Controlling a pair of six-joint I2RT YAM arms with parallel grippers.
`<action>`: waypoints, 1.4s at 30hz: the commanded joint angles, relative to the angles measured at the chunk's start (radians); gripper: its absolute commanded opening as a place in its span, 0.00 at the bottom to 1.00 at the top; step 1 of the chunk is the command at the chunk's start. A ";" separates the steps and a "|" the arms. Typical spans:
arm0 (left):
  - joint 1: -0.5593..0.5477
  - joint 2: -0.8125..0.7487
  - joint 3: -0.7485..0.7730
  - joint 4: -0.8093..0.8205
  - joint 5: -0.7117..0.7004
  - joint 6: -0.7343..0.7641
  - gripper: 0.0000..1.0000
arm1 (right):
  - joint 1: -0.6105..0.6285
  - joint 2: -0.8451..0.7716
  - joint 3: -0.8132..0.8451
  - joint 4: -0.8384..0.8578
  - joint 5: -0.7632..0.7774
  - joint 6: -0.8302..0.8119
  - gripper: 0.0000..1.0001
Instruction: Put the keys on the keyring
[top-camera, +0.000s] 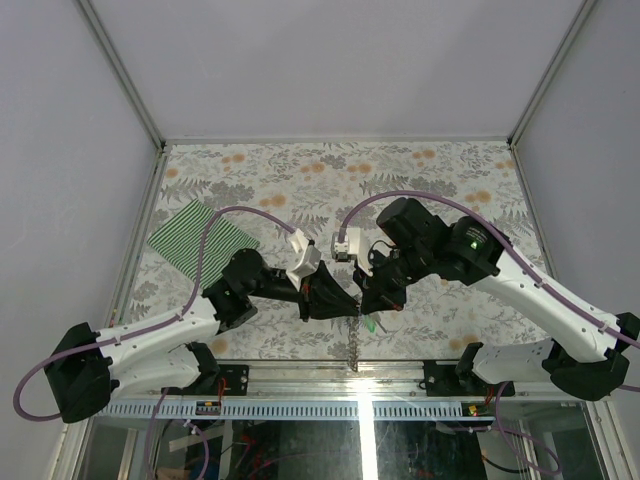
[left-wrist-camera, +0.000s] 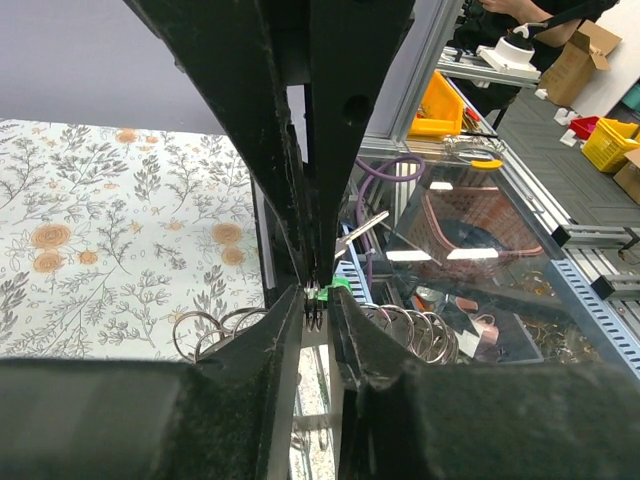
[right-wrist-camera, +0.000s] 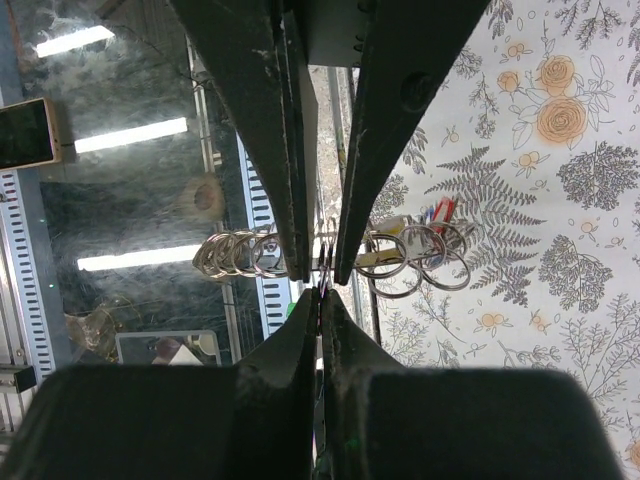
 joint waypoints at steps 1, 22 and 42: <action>-0.007 -0.004 0.040 0.015 0.005 0.028 0.13 | 0.006 0.003 0.038 0.017 -0.030 -0.007 0.00; -0.008 -0.163 -0.190 0.401 -0.224 -0.135 0.00 | 0.005 -0.426 -0.354 0.671 0.197 0.438 0.44; -0.009 -0.193 -0.202 0.419 -0.244 -0.141 0.00 | 0.005 -0.500 -0.591 0.975 0.180 0.779 0.34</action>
